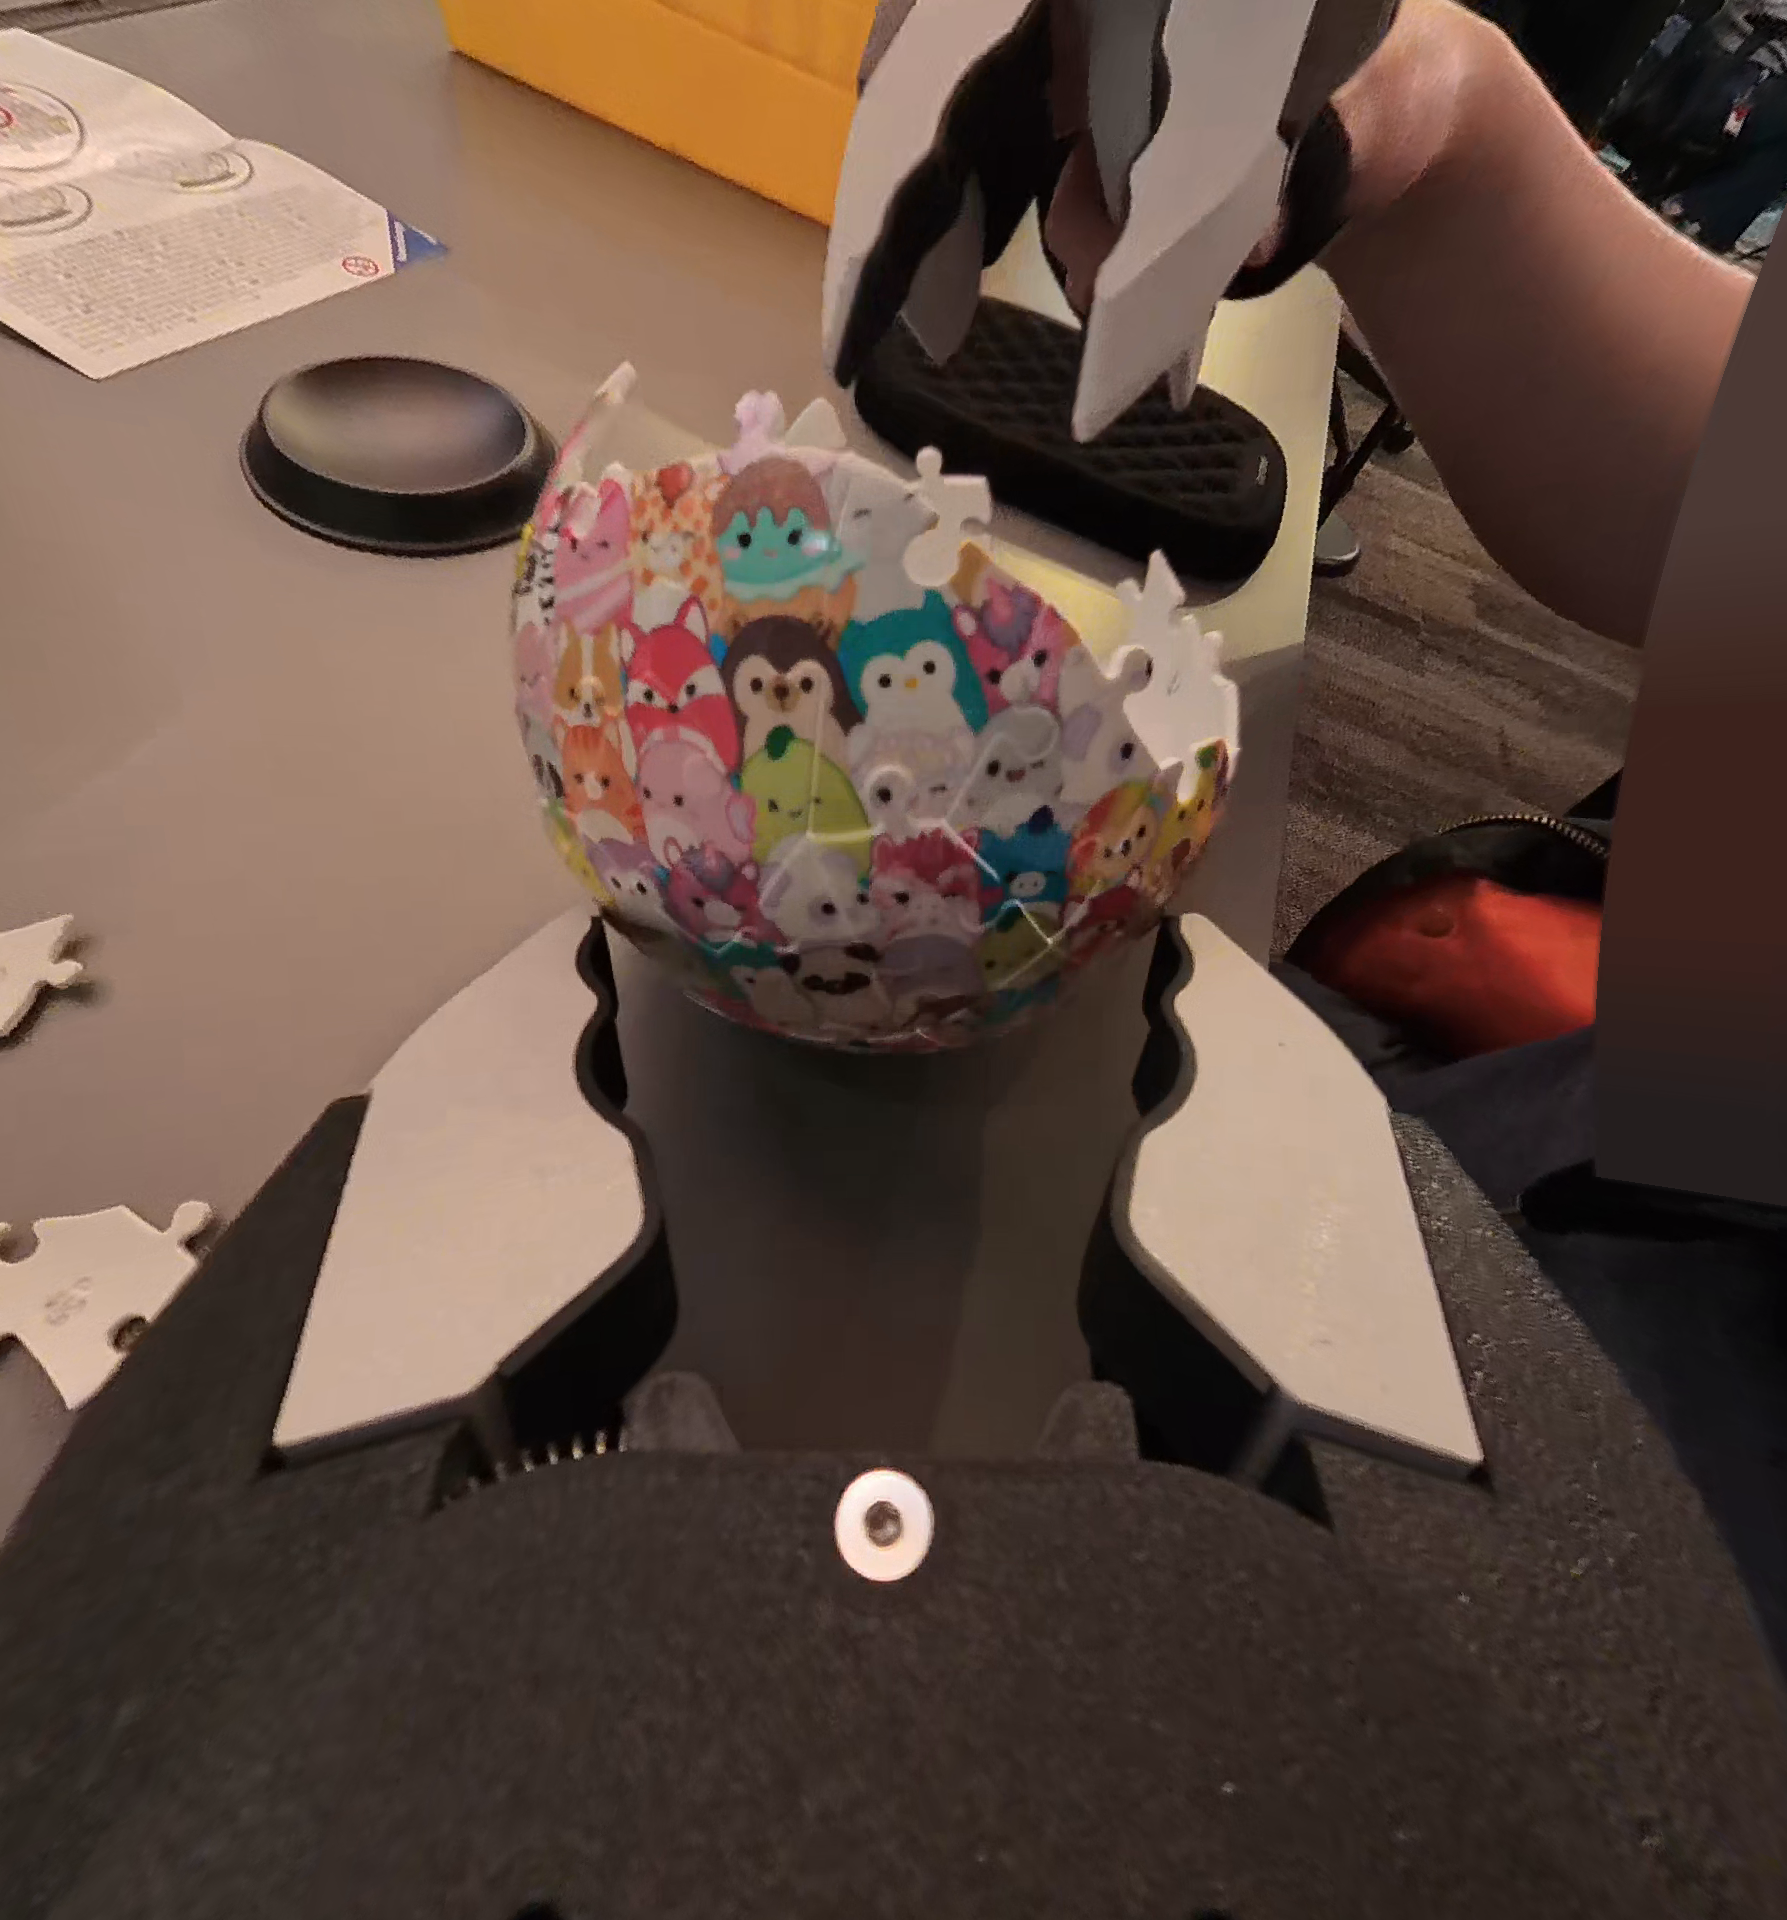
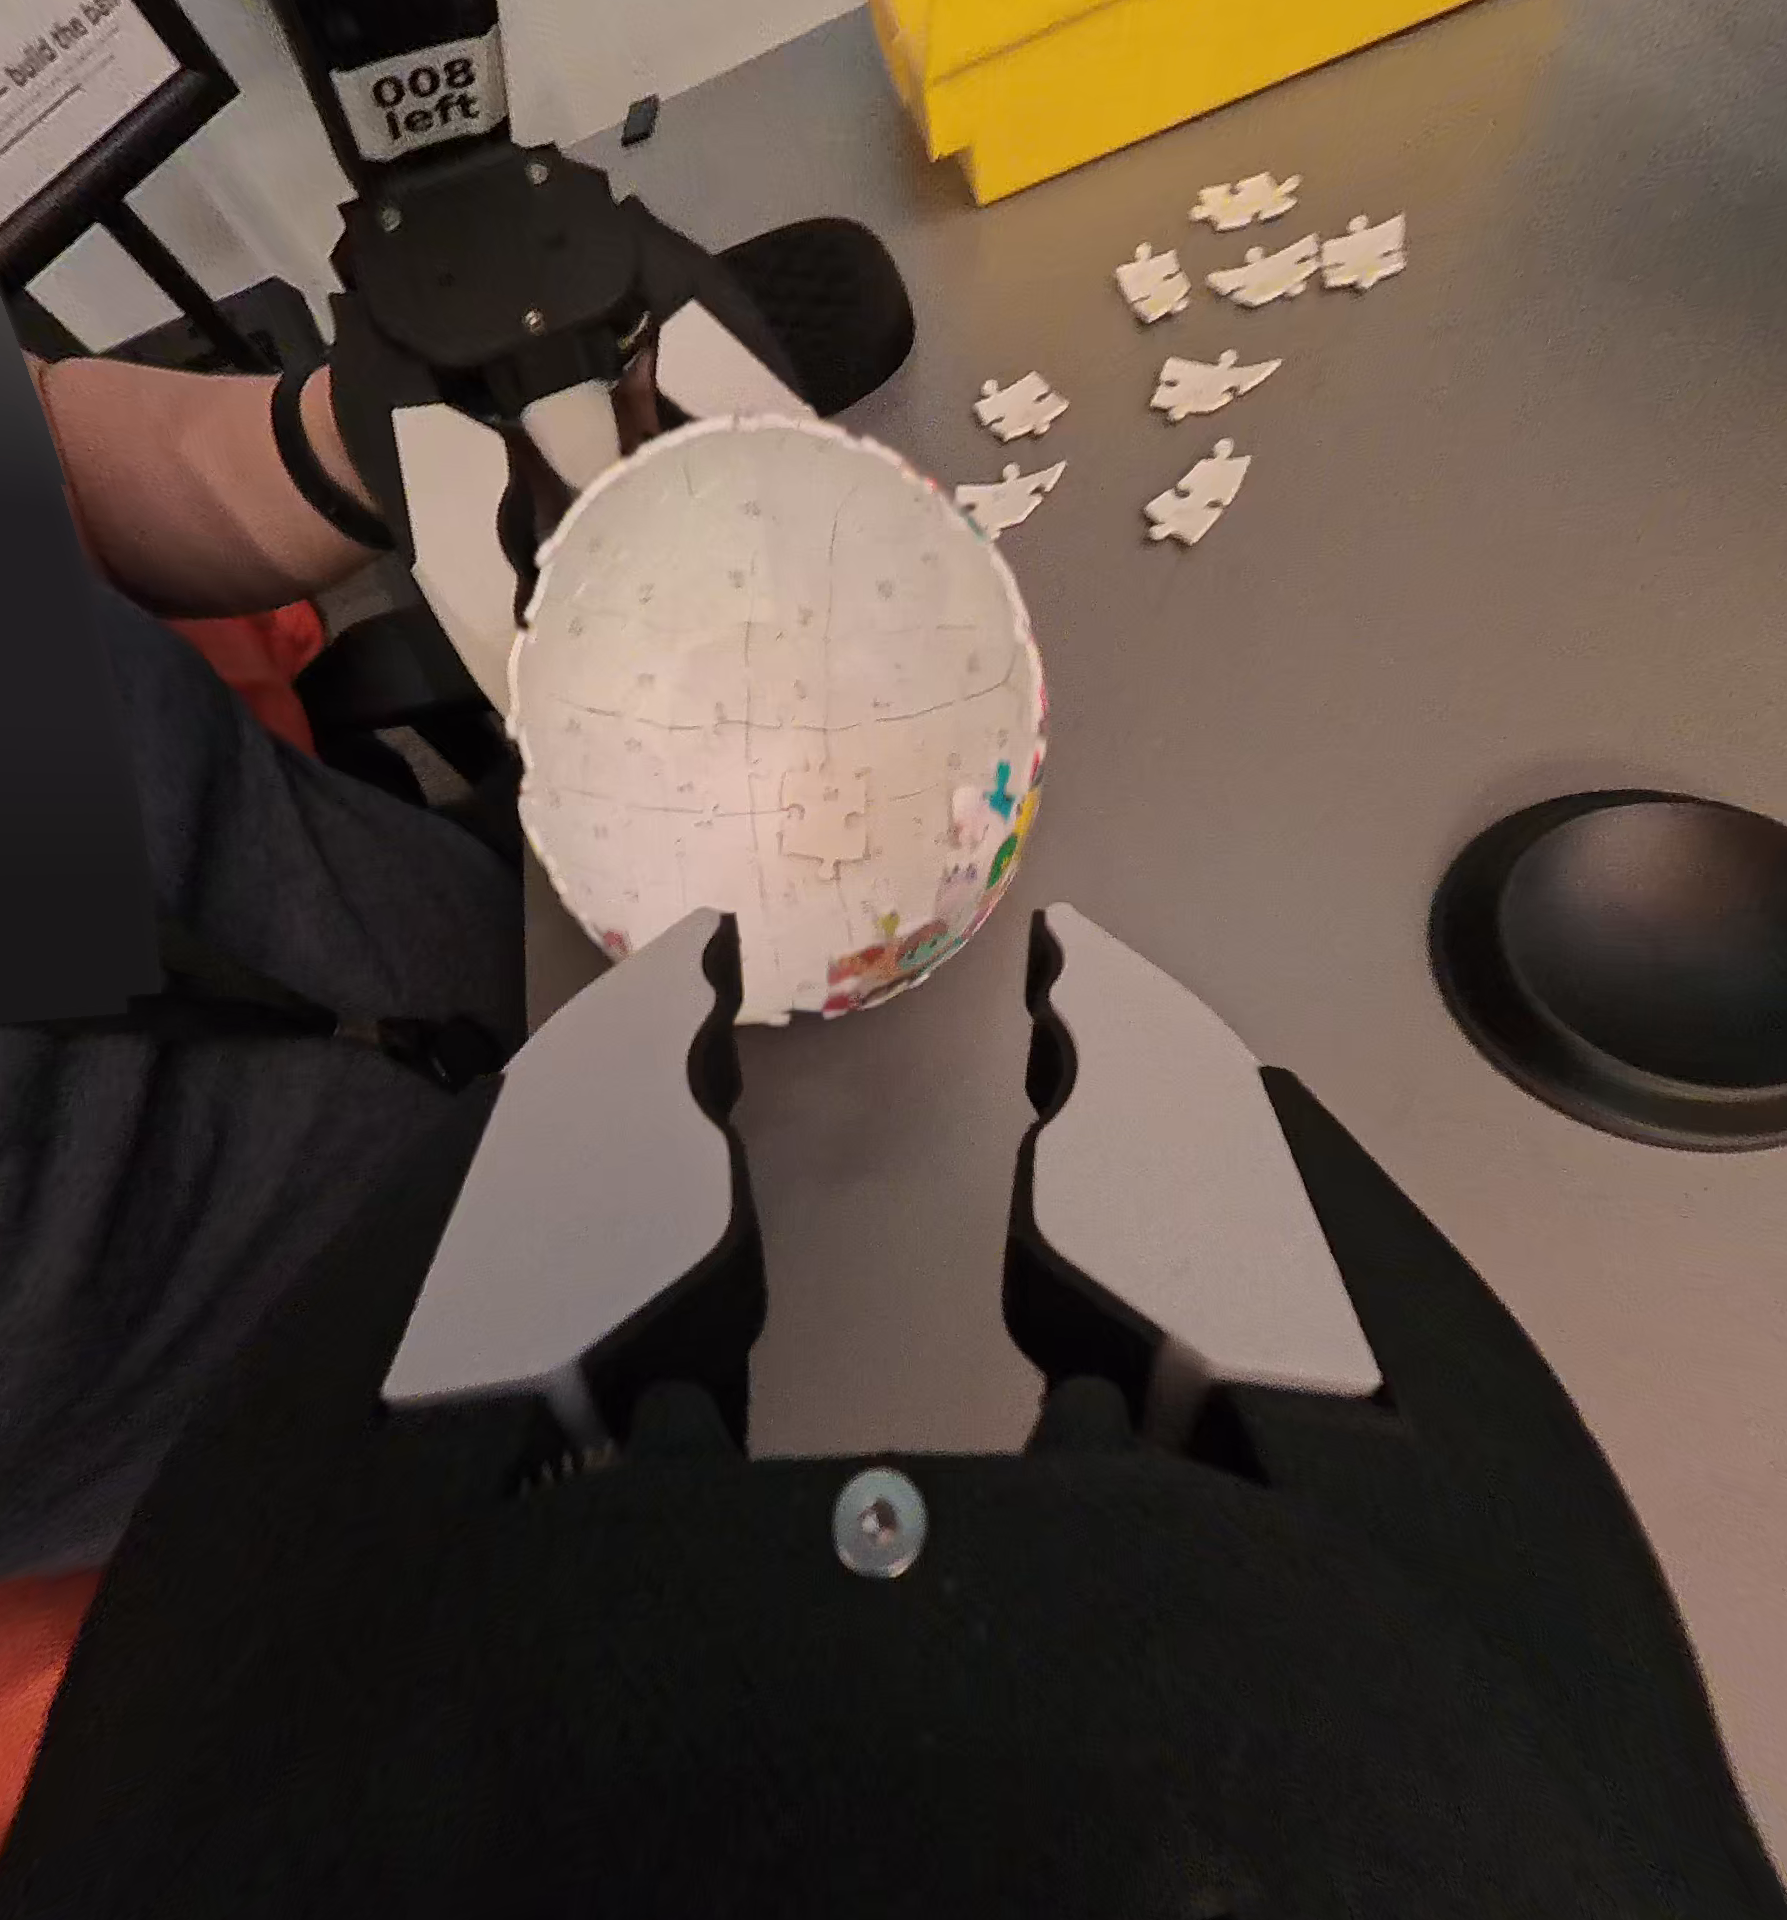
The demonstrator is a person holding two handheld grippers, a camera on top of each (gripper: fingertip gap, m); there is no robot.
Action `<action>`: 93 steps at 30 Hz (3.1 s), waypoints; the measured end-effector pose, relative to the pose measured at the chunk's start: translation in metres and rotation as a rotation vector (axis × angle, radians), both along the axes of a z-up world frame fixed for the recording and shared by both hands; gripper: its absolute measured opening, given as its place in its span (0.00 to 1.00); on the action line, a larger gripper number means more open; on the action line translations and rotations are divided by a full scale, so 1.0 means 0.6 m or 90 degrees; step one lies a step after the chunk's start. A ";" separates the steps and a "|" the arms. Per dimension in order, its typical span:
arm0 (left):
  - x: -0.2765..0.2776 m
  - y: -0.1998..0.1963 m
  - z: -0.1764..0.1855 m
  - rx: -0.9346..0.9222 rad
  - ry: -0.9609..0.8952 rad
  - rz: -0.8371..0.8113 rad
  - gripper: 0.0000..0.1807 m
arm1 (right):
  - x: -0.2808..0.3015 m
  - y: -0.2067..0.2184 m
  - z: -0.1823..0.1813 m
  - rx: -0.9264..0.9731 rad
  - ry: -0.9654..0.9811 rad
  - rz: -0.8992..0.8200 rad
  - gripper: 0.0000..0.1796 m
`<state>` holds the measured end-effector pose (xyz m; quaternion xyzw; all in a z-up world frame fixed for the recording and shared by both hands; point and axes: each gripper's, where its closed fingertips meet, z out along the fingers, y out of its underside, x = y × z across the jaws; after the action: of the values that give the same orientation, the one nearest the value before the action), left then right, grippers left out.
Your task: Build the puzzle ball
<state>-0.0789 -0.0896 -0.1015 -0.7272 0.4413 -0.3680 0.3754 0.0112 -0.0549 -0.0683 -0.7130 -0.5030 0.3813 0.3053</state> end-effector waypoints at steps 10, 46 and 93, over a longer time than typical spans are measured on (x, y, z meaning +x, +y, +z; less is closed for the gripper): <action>0.016 0.006 0.009 0.012 -0.005 0.004 0.53 | -0.028 -0.014 0.009 0.112 -0.109 0.096 0.01; 0.004 0.033 0.011 -0.026 -0.009 -0.061 0.52 | 0.006 0.055 0.060 0.014 0.078 0.017 0.31; -0.030 -0.037 -0.004 -0.185 -0.032 0.084 0.48 | -0.046 0.027 -0.081 0.057 -0.094 0.282 0.26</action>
<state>-0.0970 -0.1118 -0.1040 -0.7919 0.3253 -0.4206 0.3002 -0.0162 -0.0386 -0.1168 -0.5971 -0.6845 0.3631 0.2076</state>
